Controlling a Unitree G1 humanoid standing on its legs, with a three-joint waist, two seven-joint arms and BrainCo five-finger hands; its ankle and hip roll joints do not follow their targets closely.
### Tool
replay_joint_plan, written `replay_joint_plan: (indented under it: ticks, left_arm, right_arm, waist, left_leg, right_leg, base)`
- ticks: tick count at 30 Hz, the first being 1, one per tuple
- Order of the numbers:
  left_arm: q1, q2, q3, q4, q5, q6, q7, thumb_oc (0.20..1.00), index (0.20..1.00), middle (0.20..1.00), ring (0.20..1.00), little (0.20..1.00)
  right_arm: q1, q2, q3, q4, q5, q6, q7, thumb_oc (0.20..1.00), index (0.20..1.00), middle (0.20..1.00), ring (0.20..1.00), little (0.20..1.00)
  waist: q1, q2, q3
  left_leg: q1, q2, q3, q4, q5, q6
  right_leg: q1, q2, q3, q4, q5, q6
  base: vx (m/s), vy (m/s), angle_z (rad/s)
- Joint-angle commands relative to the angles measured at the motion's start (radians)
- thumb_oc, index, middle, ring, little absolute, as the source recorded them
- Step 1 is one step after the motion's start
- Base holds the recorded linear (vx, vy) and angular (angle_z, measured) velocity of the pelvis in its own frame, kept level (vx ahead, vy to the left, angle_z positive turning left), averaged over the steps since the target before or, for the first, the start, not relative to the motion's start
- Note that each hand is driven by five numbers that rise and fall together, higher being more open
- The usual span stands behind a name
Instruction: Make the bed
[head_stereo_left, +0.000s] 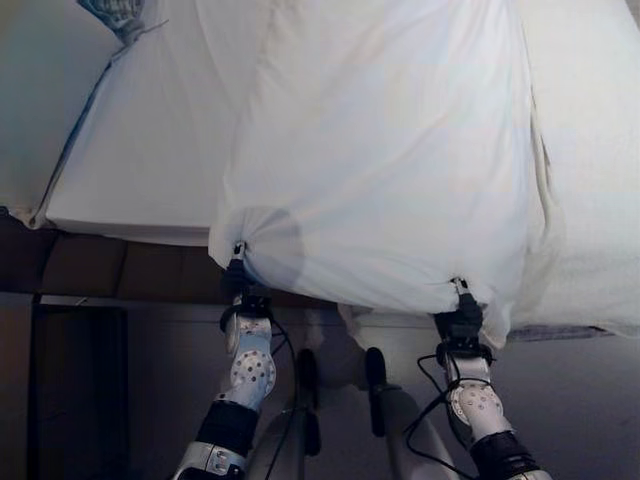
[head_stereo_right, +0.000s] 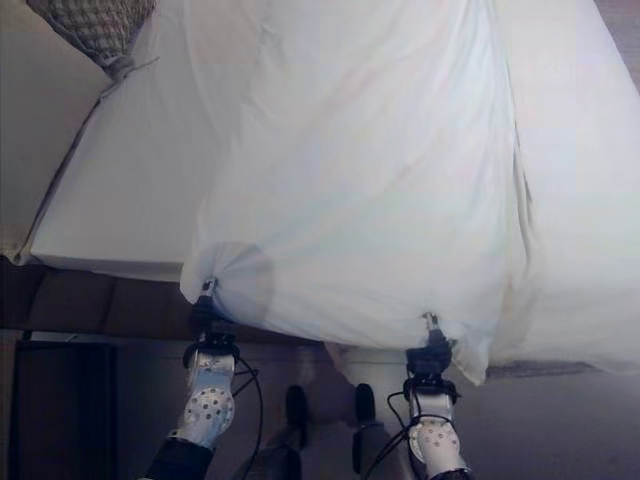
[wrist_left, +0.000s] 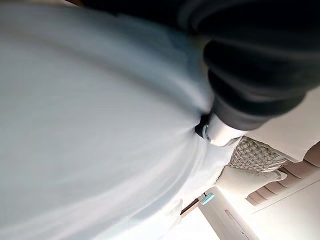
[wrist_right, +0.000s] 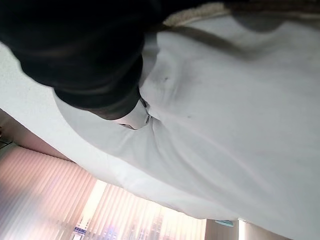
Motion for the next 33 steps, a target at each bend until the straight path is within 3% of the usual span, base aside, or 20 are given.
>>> replay_joint_plan:
  ticks: [1, 2, 4, 5, 7, 9, 11, 13, 14, 15, 17, 18, 20, 21, 22, 23, 25, 28, 29, 33]
  left_arm:
    - [0.017, 0.008, 0.06, -0.098, 0.056, -0.074, -0.025, 0.2, 0.2, 0.2, 0.2, 0.2]
    - [0.018, 0.001, 0.068, -0.09, 0.045, -0.078, -0.009, 0.2, 0.2, 0.2, 0.2, 0.2]
    - [0.018, 0.001, 0.068, -0.09, 0.045, -0.077, -0.009, 0.2, 0.2, 0.2, 0.2, 0.2]
    - [0.019, 0.006, 0.078, -0.087, 0.051, -0.08, -0.001, 0.2, 0.2, 0.2, 0.2, 0.2]
    - [0.026, 0.03, 0.103, -0.117, 0.083, -0.098, 0.025, 0.2, 0.2, 0.2, 0.2, 0.2]
    - [0.021, 0.041, 0.118, -0.116, 0.096, -0.104, 0.045, 0.2, 0.2, 0.2, 0.2, 0.2]
    - [0.02, 0.056, 0.133, -0.101, 0.108, -0.105, 0.054, 0.2, 0.2, 0.2, 0.2, 0.2]
    - [0.019, 0.07, 0.133, -0.092, 0.126, -0.1, 0.055, 0.2, 0.2, 0.2, 0.2, 0.2]
    - [0.012, 0.08, 0.129, -0.078, 0.121, -0.116, 0.067, 0.2, 0.2, 0.2, 0.2, 0.2]
    - [0.011, 0.081, 0.129, -0.077, 0.12, -0.117, 0.067, 0.2, 0.2, 0.2, 0.2, 0.2]
    - [0.003, 0.086, 0.105, -0.046, 0.159, -0.099, 0.081, 0.2, 0.2, 0.2, 0.2, 0.2]
    - [0.001, 0.094, 0.095, -0.04, 0.173, -0.093, 0.078, 0.2, 0.2, 0.2, 0.2, 0.2]
    - [0.025, 0.101, 0.089, -0.009, 0.189, -0.088, 0.073, 0.2, 0.2, 0.2, 0.2, 0.2]
    - [0.025, 0.101, 0.089, -0.009, 0.189, -0.088, 0.073, 0.2, 0.2, 0.2, 0.2, 0.2]
    - [0.032, 0.096, 0.076, 0.058, 0.221, -0.078, 0.083, 0.2, 0.2, 0.2, 0.2, 0.2]
    - [0.031, 0.095, 0.076, 0.059, 0.221, -0.079, 0.083, 0.2, 0.2, 0.2, 0.2, 0.2]
    - [0.009, 0.071, 0.066, 0.139, 0.251, -0.062, 0.109, 0.2, 0.2, 0.2, 0.2, 0.2]
    - [-0.025, 0.063, 0.06, 0.232, 0.285, -0.056, 0.129, 0.2, 0.2, 0.2, 0.2, 0.2]
    - [-0.041, 0.04, 0.079, 0.303, 0.264, -0.07, 0.142, 0.2, 0.2, 0.2, 0.2, 0.2]
    - [-0.076, 0.027, 0.091, 0.426, 0.264, -0.055, 0.155, 0.2, 0.2, 0.2, 0.2, 0.2]
  right_arm:
    - [0.039, -0.061, -0.055, -0.076, -0.048, -0.036, 0.034, 0.2, 0.2, 0.2, 0.2, 0.2]
    - [0.032, -0.056, -0.056, -0.067, -0.041, -0.043, 0.021, 0.2, 0.2, 0.2, 0.2, 0.2]
    - [0.032, -0.056, -0.056, -0.067, -0.041, -0.043, 0.021, 0.2, 0.2, 0.2, 0.2, 0.2]
    - [0.023, -0.055, -0.06, -0.058, -0.044, -0.051, 0.013, 0.2, 0.2, 0.2, 0.2, 0.2]
    - [0.015, -0.056, -0.058, -0.038, -0.054, -0.055, 0.003, 0.2, 0.2, 0.2, 0.2, 0.2]
    - [0.004, -0.058, -0.061, -0.03, -0.053, -0.063, -0.006, 0.2, 0.2, 0.2, 0.2, 0.2]
    - [-0.003, -0.065, -0.063, -0.005, -0.069, -0.064, -0.024, 0.2, 0.2, 0.2, 0.2, 0.2]
    - [-0.005, -0.069, -0.062, 0.004, -0.09, -0.064, -0.033, 0.2, 0.2, 0.2, 0.2, 0.2]
    - [-0.022, -0.062, -0.058, 0.016, -0.107, -0.064, -0.05, 0.2, 0.2, 0.2, 0.2, 0.2]
    - [-0.023, -0.062, -0.058, 0.016, -0.107, -0.064, -0.05, 0.2, 0.2, 0.2, 0.2, 0.2]
    - [-0.021, -0.053, -0.079, 0.036, -0.14, -0.06, -0.067, 0.2, 0.2, 0.2, 0.2, 0.2]
    - [-0.027, -0.058, -0.078, 0.045, -0.163, -0.052, -0.075, 0.2, 0.2, 0.2, 0.2, 0.2]
    - [-0.056, -0.049, -0.061, 0.1, -0.202, -0.033, -0.091, 0.2, 0.2, 0.2, 0.2, 0.2]
    - [-0.056, -0.049, -0.061, 0.1, -0.202, -0.033, -0.091, 0.2, 0.2, 0.2, 0.2, 0.2]
    - [-0.065, -0.053, -0.039, 0.196, -0.211, -0.007, -0.087, 0.2, 0.2, 0.2, 0.2, 0.2]
    - [-0.067, -0.054, -0.039, 0.199, -0.209, -0.007, -0.085, 0.2, 0.2, 0.2, 0.2, 0.2]
    - [-0.08, -0.058, -0.004, 0.298, -0.25, 0.028, -0.077, 0.2, 0.2, 0.2, 0.2, 0.2]
    - [-0.087, -0.06, 0.013, 0.365, -0.281, 0.053, -0.065, 0.2, 0.2, 0.2, 0.2, 0.2]
    - [-0.119, -0.062, 0.039, 0.424, -0.349, 0.069, -0.071, 0.2, 0.2, 0.2, 0.2, 0.2]
    - [-0.139, -0.048, 0.058, 0.501, -0.38, 0.085, -0.083, 0.2, 0.2, 0.2, 0.2, 0.2]
  waist:
    - [0.022, -0.002, 0.0]
    - [0.013, -0.008, -0.005]
    - [0.014, -0.007, -0.005]
    - [0.02, -0.017, -0.009]
    - [0.044, -0.032, -0.024]
    - [0.052, -0.025, -0.027]
    - [0.065, -0.019, -0.039]
    - [0.069, -0.003, -0.045]
    - [0.078, -0.006, -0.041]
    - [0.079, -0.008, -0.041]
    - [0.065, -0.019, -0.035]
    - [0.063, -0.022, -0.037]
    - [0.081, -0.039, -0.029]
    - [0.081, -0.039, -0.03]
    - [0.065, -0.046, -0.021]
    - [0.066, -0.046, -0.019]
    - [0.056, -0.045, -0.01]
    - [0.047, -0.042, 0.002]
    - [0.054, -0.04, 0.003]
    - [0.05, -0.036, 0.0]
  left_leg:
    - [-0.039, -0.06, 0.013, 0.252, -0.043, -0.091]
    - [-0.048, -0.022, 0.011, 0.248, -0.075, -0.062]
    - [-0.049, -0.021, 0.012, 0.252, -0.079, -0.062]
    - [-0.059, 0.022, -0.027, 0.225, -0.085, -0.051]
    - [-0.046, 0.114, -0.2, 0.046, 0.009, -0.05]
    - [-0.026, 0.185, -0.262, -0.103, 0.106, -0.075]
    - [-0.015, 0.232, -0.277, -0.232, 0.152, -0.102]
    - [0.014, 0.231, -0.236, -0.253, 0.138, -0.113]
    - [0.003, 0.189, -0.274, -0.223, 0.116, -0.105]
    - [0.001, 0.187, -0.272, -0.219, 0.114, -0.104]
    - [-0.039, 0.116, -0.185, -0.122, 0.055, -0.093]
    - [-0.064, 0.086, -0.16, -0.063, 0.019, -0.079]
    - [-0.059, 0.07, -0.084, 0.002, -0.045, -0.049]
    - [-0.06, 0.07, -0.084, 0.002, -0.045, -0.049]
    - [-0.029, 0.044, -0.046, -0.007, -0.061, -0.029]
    - [-0.025, 0.045, -0.046, -0.008, -0.062, -0.03]
    - [0.004, 0.024, -0.031, -0.023, -0.064, -0.03]
    - [0.002, 0.015, -0.03, 0.001, -0.073, -0.029]
    - [-0.014, 0.024, -0.003, 0.016, -0.078, -0.031]
    - [-0.026, 0.031, 0.01, 0.007, -0.066, -0.036]
  right_leg:
    - [0.039, 0.063, 0.014, -0.131, 0.116, 0.033]
    - [0.038, 0.057, 0.015, -0.111, 0.103, 0.03]
    - [0.037, 0.058, 0.016, -0.109, 0.1, 0.031]
    - [0.039, 0.054, 0.031, -0.093, 0.085, 0.03]
    - [0.02, 0.056, 0.084, -0.053, 0.061, 0.03]
    - [-0.006, 0.059, 0.103, -0.015, 0.041, 0.029]
    - [-0.02, 0.044, 0.122, 0.0, 0.023, 0.045]
    - [-0.02, 0.017, 0.126, -0.001, 0.023, 0.071]
    - [-0.024, -0.016, 0.168, -0.046, 0.074, 0.098]
    - [-0.023, -0.017, 0.17, -0.051, 0.077, 0.1]
    - [0.018, -0.134, 0.189, -0.181, 0.193, 0.163]
    - [0.015, -0.172, 0.199, -0.218, 0.231, 0.174]
    - [0.004, -0.229, 0.088, -0.288, 0.317, 0.153]
    - [0.003, -0.229, 0.088, -0.289, 0.318, 0.153]
    - [-0.006, -0.121, 0.028, -0.232, 0.222, 0.119]
    - [-0.006, -0.12, 0.029, -0.228, 0.219, 0.118]
    - [-0.015, -0.049, 0.043, -0.206, 0.174, 0.089]
    - [-0.012, -0.045, 0.094, -0.197, 0.17, 0.086]
    - [-0.026, -0.062, 0.076, -0.204, 0.187, 0.105]
    - [-0.035, -0.064, 0.077, -0.216, 0.2, 0.113]
  base:
    - [0.02, -0.119, 0.28]
    - [0.02, -0.063, 0.11]
    - [0.02, -0.018, 0.0]
    - [0.08, 0.063, -0.08]
    - [0.12, 0.15, -0.22]
    - [0.07, 0.244, -0.48]
    - [0.1, 0.477, -0.22]
    - [0.08, 0.595, -0.15]
    - [0.0, 0.394, -0.13]
    - [0.02, 0.635, -0.27]
    - [0.05, 0.593, -0.38]
    - [0.06, 0.75, -0.19]
    - [0.04, 0.634, -0.29]
    - [0.01, 0.583, -1.28]
    - [0.0, 0.35, -1.29]
    - [0.02, 0.442, -1.11]
    - [0.04, 0.195, -0.09]
    - [0.01, 0.065, 0.14]
    - [0.0, 0.0, 0.0]
    - [-0.01, -0.046, -0.17]
